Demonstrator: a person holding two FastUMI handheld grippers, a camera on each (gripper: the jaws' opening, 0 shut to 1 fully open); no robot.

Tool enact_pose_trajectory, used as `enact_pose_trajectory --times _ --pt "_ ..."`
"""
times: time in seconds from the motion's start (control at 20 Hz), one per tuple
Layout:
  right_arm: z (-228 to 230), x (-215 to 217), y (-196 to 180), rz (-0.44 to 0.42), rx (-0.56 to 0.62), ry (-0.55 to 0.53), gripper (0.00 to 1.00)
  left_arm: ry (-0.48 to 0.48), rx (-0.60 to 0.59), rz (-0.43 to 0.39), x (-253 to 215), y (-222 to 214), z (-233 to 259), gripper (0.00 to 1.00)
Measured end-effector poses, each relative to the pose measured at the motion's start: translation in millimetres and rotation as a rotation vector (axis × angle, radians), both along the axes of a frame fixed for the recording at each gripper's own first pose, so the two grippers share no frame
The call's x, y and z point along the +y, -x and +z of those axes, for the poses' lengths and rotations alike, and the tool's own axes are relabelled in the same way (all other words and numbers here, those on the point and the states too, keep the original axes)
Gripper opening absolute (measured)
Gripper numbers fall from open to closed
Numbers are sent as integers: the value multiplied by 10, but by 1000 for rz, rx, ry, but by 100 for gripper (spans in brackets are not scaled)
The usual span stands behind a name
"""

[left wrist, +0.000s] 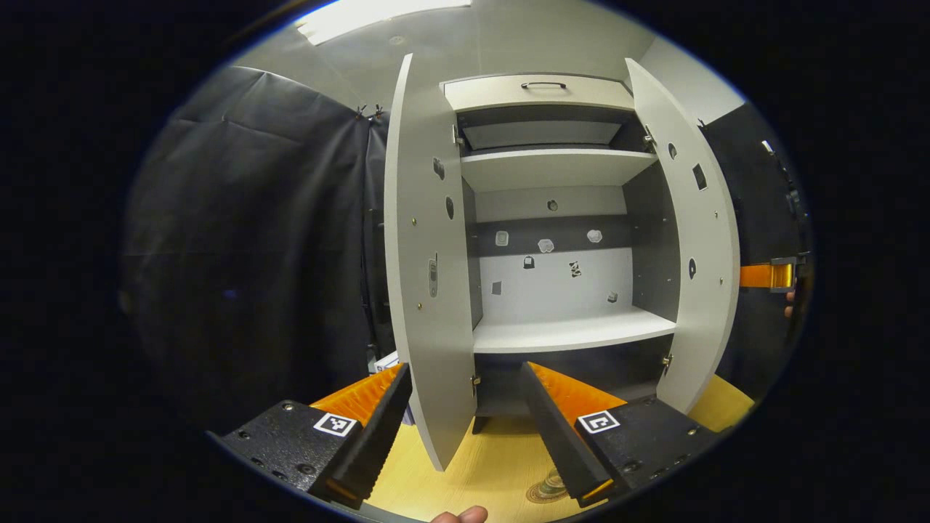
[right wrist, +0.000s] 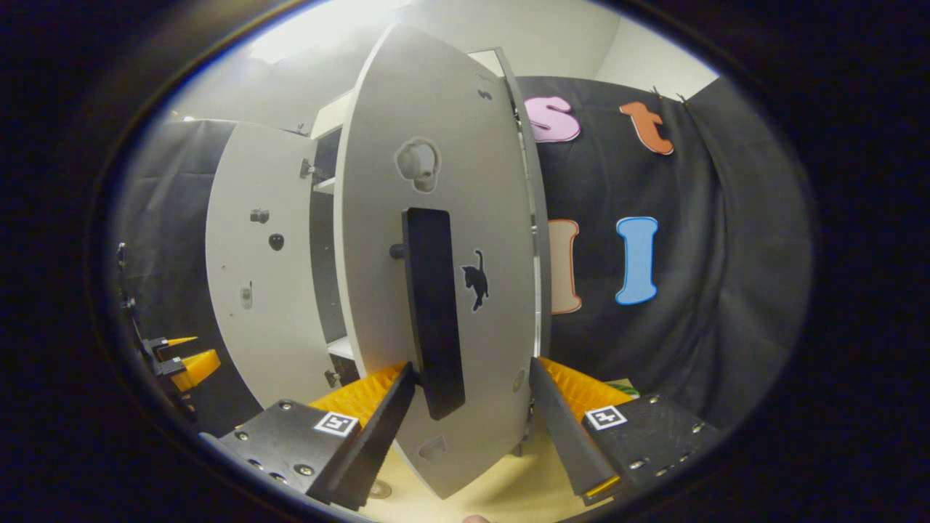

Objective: Grasp the bottle in the cabinet with the left hand and place it on the coaster, then close the right door with the right hand and the left door with the left hand.

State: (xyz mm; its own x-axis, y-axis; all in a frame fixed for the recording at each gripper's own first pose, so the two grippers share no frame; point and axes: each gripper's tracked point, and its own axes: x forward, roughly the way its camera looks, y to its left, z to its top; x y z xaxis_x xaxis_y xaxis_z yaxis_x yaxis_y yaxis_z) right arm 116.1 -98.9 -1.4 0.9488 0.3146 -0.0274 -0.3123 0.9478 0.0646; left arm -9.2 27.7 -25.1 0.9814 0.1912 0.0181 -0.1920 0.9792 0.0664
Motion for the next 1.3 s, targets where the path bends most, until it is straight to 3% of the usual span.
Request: enact_pose_trajectory --times 0.3,0.35,0.4,0.65,1.05,1.3 --pt "9 505 -268 25 -8 17 98 3 -15 7 116 -40 66 95" --pt "14 607 -343 25 -15 25 94 4 -23 11 156 -35 88 95" --pt "23 713 -422 26 -20 39 100 7 -31 16 194 -34 115 95" --pt "24 1110 -788 2 -46 75 100 48 -40 31 373 -105 158 95" --pt "53 1363 -1208 -57 -81 73 100 105 -15 47 732 -276 74 95" --pt "50 1425 -1374 -139 -102 80 100 122 -5 42 907 -352 85 94"
